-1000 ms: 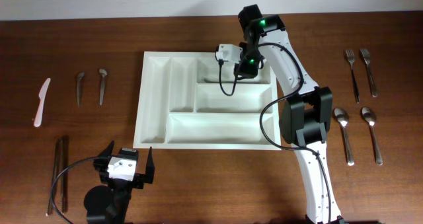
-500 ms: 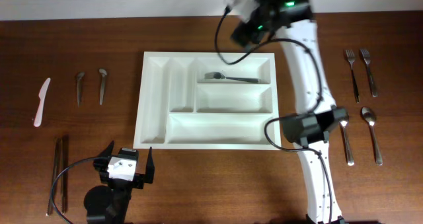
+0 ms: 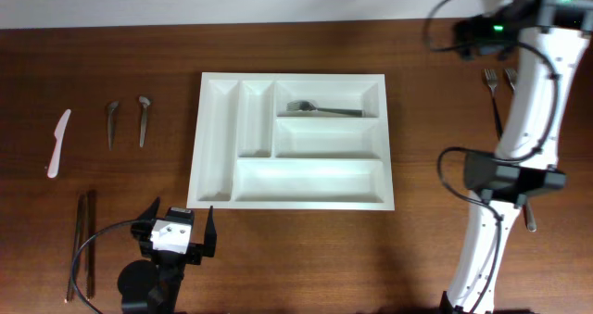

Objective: Pack container
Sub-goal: 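Release the fork into the top-right tray compartment, withdraw right gripper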

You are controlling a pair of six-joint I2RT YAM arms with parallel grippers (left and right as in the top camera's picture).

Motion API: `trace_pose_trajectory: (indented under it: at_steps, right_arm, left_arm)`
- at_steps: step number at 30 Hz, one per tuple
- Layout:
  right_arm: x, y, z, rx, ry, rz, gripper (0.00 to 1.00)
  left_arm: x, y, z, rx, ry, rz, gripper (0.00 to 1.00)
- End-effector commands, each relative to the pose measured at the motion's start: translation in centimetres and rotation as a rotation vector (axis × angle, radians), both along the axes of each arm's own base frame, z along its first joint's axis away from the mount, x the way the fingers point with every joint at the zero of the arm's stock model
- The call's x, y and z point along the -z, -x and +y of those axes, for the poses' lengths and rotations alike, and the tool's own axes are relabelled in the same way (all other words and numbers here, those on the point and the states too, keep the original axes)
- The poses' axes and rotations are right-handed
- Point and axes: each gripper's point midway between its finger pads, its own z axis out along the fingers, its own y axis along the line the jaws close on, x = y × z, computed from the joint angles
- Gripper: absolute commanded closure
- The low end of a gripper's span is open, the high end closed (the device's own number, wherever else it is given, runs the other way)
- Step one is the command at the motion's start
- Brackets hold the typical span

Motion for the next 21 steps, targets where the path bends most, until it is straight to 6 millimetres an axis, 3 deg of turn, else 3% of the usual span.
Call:
trace_pose_trajectory:
  at_steps: [1,4,8,17,21]
  right_arm:
    - [-1.8,0.9,-3.0,0.122,-0.017,-0.047,0.01]
    - [-0.3,0.5,-5.8,0.163,-0.014,-0.034,0.01]
    - [4.0,-0.8,-9.1,0.218,-0.003,0.021,0.01]
    - [13.2,-3.0,-10.5,0.225,-0.018,0.113,0.02]
    - [15.9,-3.1,-11.3,0.242,-0.001,0.134,0.01]
  left_arm:
    - [0.0,0.0,0.2,-0.009,-0.014,-0.004,0.01]
    - [0.0,0.0,0.2,-0.009,-0.014,-0.004,0.01]
    - [0.0,0.0,0.2,-0.009,-0.014,-0.004,0.01]
    - [0.0,0.0,0.2,-0.009,-0.014,-0.004,0.01]
    - [0.0,0.0,0.2,-0.009,-0.014,-0.004,0.01]
